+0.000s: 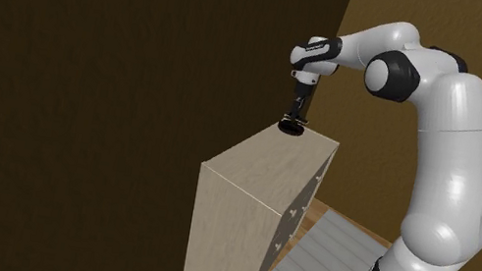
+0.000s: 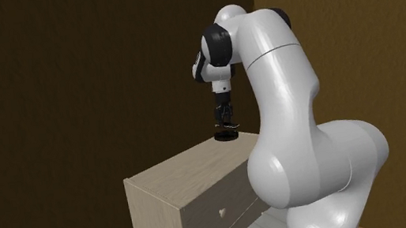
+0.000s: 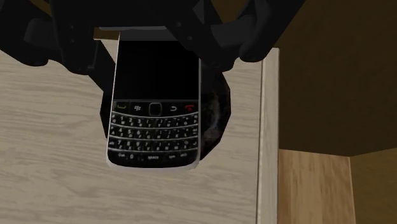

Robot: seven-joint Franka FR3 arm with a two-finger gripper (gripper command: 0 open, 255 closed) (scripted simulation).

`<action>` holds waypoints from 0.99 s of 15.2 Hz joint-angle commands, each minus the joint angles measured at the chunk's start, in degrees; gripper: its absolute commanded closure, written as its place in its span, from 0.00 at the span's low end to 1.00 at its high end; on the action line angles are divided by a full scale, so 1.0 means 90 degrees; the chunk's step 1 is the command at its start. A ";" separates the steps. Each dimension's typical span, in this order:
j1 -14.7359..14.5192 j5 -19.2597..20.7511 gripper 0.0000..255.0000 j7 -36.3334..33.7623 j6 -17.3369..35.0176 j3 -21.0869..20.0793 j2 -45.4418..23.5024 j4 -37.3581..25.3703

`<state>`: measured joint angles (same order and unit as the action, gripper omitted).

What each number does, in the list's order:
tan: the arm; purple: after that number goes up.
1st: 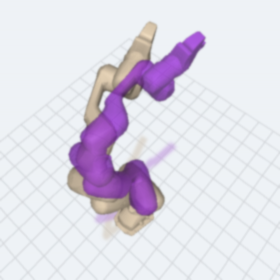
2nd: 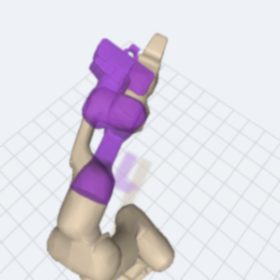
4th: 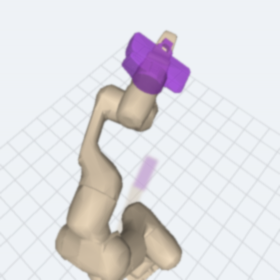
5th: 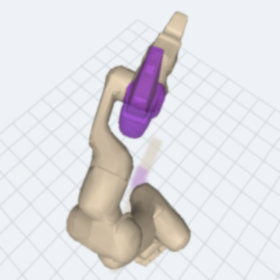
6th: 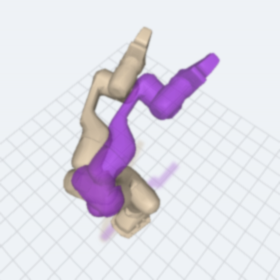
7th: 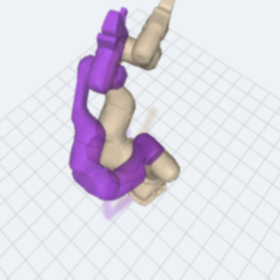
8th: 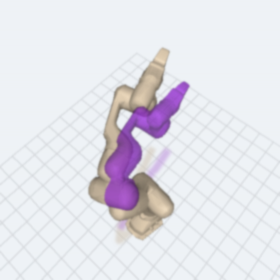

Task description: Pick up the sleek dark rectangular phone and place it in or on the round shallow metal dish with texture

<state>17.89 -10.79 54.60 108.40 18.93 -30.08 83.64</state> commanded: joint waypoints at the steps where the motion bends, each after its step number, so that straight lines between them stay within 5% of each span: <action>1: -0.0002 -0.0009 1.00 -0.0004 0.0032 -0.0006 -0.0028 -0.0001; 7: -0.0002 -0.0009 1.00 -0.0004 0.0032 -0.0006 -0.0028 -0.0001; 8: -0.0002 -0.0009 0.00 -0.0004 0.0032 -0.0006 -0.0028 -0.0001; 15: 0.0022 0.0026 0.00 -0.0034 -0.0362 0.0014 0.0034 -0.0339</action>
<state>17.93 -10.60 54.47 106.84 19.03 -29.60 82.46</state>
